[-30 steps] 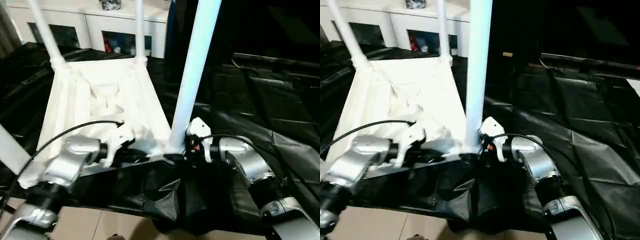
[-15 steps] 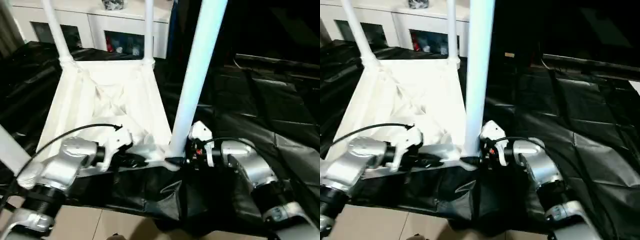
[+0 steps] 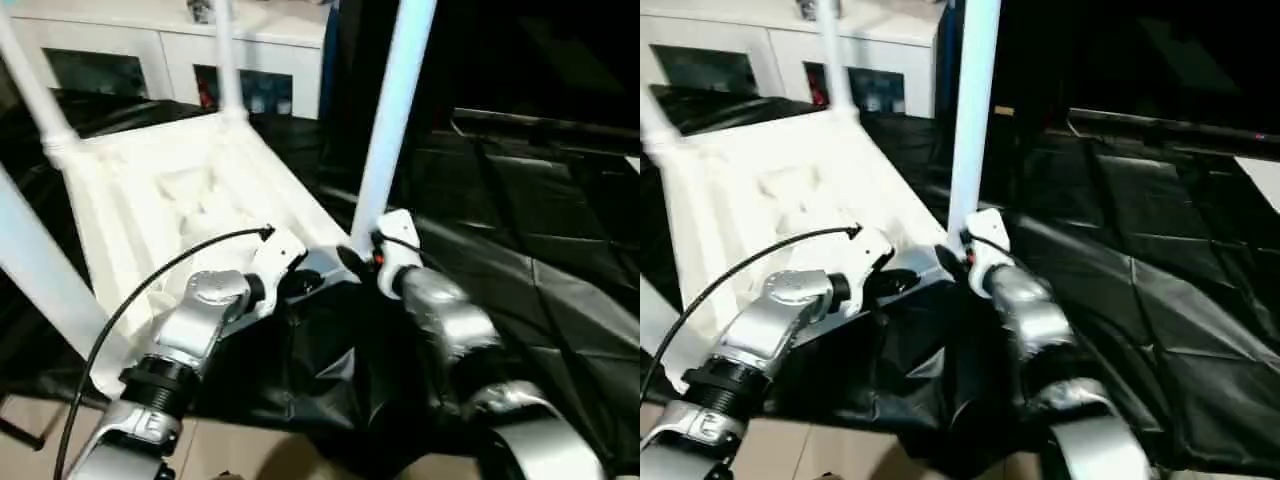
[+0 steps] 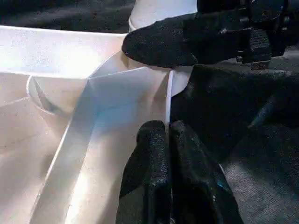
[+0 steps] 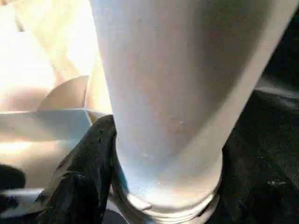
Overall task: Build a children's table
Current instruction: Rotate leg to tighten
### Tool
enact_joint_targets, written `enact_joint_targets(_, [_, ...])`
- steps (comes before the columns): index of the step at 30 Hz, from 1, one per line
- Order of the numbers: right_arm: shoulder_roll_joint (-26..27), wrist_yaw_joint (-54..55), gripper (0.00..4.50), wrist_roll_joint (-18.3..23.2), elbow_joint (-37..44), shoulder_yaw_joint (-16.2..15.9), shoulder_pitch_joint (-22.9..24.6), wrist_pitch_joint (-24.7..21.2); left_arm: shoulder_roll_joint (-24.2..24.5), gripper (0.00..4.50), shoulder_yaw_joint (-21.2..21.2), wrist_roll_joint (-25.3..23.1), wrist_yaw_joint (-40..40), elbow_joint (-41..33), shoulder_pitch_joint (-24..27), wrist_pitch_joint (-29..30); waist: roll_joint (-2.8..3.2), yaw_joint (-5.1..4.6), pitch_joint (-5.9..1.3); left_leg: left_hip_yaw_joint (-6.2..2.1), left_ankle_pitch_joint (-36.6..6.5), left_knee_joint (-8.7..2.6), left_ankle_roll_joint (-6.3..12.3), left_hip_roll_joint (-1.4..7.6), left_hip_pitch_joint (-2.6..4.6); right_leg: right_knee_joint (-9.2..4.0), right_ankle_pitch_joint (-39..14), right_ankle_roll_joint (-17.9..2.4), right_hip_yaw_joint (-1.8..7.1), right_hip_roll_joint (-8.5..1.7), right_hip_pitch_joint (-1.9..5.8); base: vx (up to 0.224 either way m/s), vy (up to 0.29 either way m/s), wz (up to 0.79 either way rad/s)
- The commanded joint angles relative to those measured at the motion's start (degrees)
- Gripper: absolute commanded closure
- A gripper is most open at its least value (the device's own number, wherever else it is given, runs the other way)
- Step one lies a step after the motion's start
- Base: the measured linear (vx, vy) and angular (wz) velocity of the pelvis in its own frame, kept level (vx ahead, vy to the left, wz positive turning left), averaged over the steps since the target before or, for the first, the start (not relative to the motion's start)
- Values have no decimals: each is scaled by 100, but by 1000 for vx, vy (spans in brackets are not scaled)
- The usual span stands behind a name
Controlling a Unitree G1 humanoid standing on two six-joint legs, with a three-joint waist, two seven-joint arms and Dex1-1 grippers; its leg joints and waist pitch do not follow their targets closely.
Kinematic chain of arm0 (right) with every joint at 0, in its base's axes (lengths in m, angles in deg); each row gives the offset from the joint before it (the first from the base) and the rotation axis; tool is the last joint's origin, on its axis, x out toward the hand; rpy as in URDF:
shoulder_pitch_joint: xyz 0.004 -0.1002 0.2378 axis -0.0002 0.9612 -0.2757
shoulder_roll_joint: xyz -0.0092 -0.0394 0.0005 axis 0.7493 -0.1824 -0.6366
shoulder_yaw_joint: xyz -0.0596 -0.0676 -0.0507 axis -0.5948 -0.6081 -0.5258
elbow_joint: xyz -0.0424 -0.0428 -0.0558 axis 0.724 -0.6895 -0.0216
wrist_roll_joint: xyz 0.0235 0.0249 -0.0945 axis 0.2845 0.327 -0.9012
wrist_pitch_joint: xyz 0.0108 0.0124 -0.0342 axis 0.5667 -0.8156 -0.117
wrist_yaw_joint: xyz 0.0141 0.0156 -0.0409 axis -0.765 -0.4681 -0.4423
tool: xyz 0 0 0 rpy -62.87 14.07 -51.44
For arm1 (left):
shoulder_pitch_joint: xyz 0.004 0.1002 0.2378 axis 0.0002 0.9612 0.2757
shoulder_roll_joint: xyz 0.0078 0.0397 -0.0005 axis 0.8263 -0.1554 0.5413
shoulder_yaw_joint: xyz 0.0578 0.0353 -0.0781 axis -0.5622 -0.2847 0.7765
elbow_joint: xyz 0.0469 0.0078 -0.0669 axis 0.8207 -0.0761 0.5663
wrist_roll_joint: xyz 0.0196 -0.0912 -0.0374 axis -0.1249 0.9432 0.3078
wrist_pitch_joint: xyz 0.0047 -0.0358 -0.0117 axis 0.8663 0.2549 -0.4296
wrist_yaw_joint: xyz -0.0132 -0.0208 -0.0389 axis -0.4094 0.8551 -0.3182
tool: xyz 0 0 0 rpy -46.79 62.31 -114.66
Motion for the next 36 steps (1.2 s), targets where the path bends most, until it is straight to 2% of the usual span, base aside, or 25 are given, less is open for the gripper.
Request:
enact_joint_targets(1, [445, -316, 110, -119, -148, -375, -1, -50, -284, 450, -179, 58, -149, -69, 0, -14, -12, 25, -355, -23, -851, -341, 117, 140, -19, -407, -1231, -780, 321, -407, 286, 0, 0, 0])
enact_joint_targets(2, [413, -475, 110, -105, -128, -377, -7, -3, -213, 450, -184, 59, -74, -109, 24, -28, -8, 11, -356, -16, -823, -337, 141, 136, -18, -397, -1067, -836, 324, -394, 286, 0, 0, 0])
enact_joint_targets(3, [385, -524, 100, -128, -105, -405, -1, 35, -161, 450, -194, 73, -6, -132, 41, -48, 28, 9, -352, -15, -890, -339, 146, 136, -20, -409, -1051, -883, 325, -405, 295, 0, 0, 0])
enact_joint_targets(4, [314, -592, 100, -147, -46, -454, 11, 100, -63, 450, -214, 99, 108, -178, 74, -91, 36, 10, -351, -20, -918, -340, 139, 137, -19, -411, -1076, -891, 323, -410, 298, 0, 0, 0])
enact_joint_targets(5, [300, -605, 75, -150, -34, -462, 14, 113, -46, 450, -219, 104, 134, -185, 80, -108, 57, 12, -351, -24, -952, -343, 129, 135, -13, -415, -1107, -900, 322, -408, 297, 0, 0, 0])
enact_joint_targets(7, [223, -710, 75, -160, 32, -498, 26, 159, 36, 450, -241, 142, 285, -229, 105, -143, 39, -17, -346, -25, -1045, -350, 106, 136, -19, -421, -1181, -910, 320, -399, 302, 0, 0, 0])
enact_joint_targets(14, [157, -833, 67, -148, 76, -510, 30, 197, 109, 450, -260, 172, 413, -279, 128, -132, 41, -29, -343, -27, -1108, -353, 88, 144, 0, -429, -1235, -946, 327, -404, 295, 0, 0, 0])
enact_joint_targets(15, [-197, -1581, 67, -82, 302, -637, 103, 289, 453, 450, -380, 249, 992, -420, 201, -154, 84, -7, -353, -38, -1170, -350, 124, 147, -2, -432, -1196, -946, 316, -405, 317, 0, 0, 0])
enact_joint_targets(16, [-518, -2251, 67, -26, 501, -765, 172, 378, 787, 450, -500, 272, 1507, -547, 275, -171, 63, 1, -352, -46, -1174, -345, 171, 145, -10, -425, -1159, -923, 313, -400, 325, 0, 0, 0])
enact_joint_targets(17, [-850, -2957, 67, 56, 722, -885, 256, 426, 1146, 450, -639, 298, 2081, -684, 366, -297, 44, 8, -359, -41, -1122, -337, 265, 158, -13, -399, -976, -983, 323, -403, 329, 0, 0, 0])
enact_joint_targets(18, [-931, -3136, 67, 78, 778, -914, 282, 427, 1232, 450, -663, 320, 2230, -723, 396, -351, 57, 13, -360, -39, -1061, -330, 307, 165, -15, -375, -837, -1032, 326, -400, 329, 0, 0, 0])
enact_joint_targets(19, [-1001, -3281, 67, 88, 821, -941, 307, 436, 1293, 450, -666, 354, 2341, -763, 424, -386, 45, 2, -354, -23, -989, -328, 345, 166, -18, -362, -693, -1085, 334, -393, 317, 0, 0, 0])
enact_joint_targets(20, [-1050, -3404, 67, 85, 846, -951, 326, 451, 1335, 450, -661, 394, 2423, -800, 448, -409, 62, 33, -352, -11, -870, -322, 371, 162, 7, -330, -462, -1262, 329, -380, 303, 0, 0, 0])
enact_joint_targets(23, [-1184, -3674, 67, 41, 867, -965, 356, 463, 1423, 450, -556, 448, 2459, -822, 469, -414, 84, 61, -324, -6, -1072, -341, 279, 168, 38, -370, -798, -1284, 327, -387, 286, 0, 0, 0])
enact_joint_targets(26, [-1234, -3707, 67, 87, 964, -960, 344, 414, 1476, 450, -467, 563, 2466, -833, 502, -428, 85, 62, -328, -29, -1254, -360, 100, 174, 35, -395, -1136, -1163, 326, -399, 301, 0, 0, 0])
enact_joint_targets(31, [-1282, -3838, 67, 190, 1155, -1012, 410, 358, 1604, 450, -442, 514, 2353, -802, 570, -594, 78, 48, -342, -31, -1176, -347, 117, 163, 23, -384, -1026, -1125, 332, -394, 307, 0, 0, 0])
enact_joint_targets(33, [-1264, -3880, 64, 168, 1185, -1011, 440, 357, 1605, 394, -400, 493, 2310, -758, 577, -596, 77, 45, -346, -27, -1109, -342, 137, 163, 24, -369, -883, -1177, 329, -386, 305, 0, 0, 0])
enact_joint_targets(35, [-1251, -3916, 64, 139, 1202, -1020, 467, 367, 1640, 394, -404, 470, 2319, -732, 580, -567, 73, 44, -344, -28, -1130, -344, 143, 164, 25, -370, -933, -1168, 326, -384, 303, 0, 0, 0])
enact_joint_targets(36, [-1243, -3923, 64, 127, 1209, -1028, 473, 370, 1682, 378, -429, 408, 2299, -711, 578, -575, 66, 42, -344, -28, -1142, -344, 142, 162, 21, -374, -975, -1159, 328, -389, 305, 0, 0, 0])
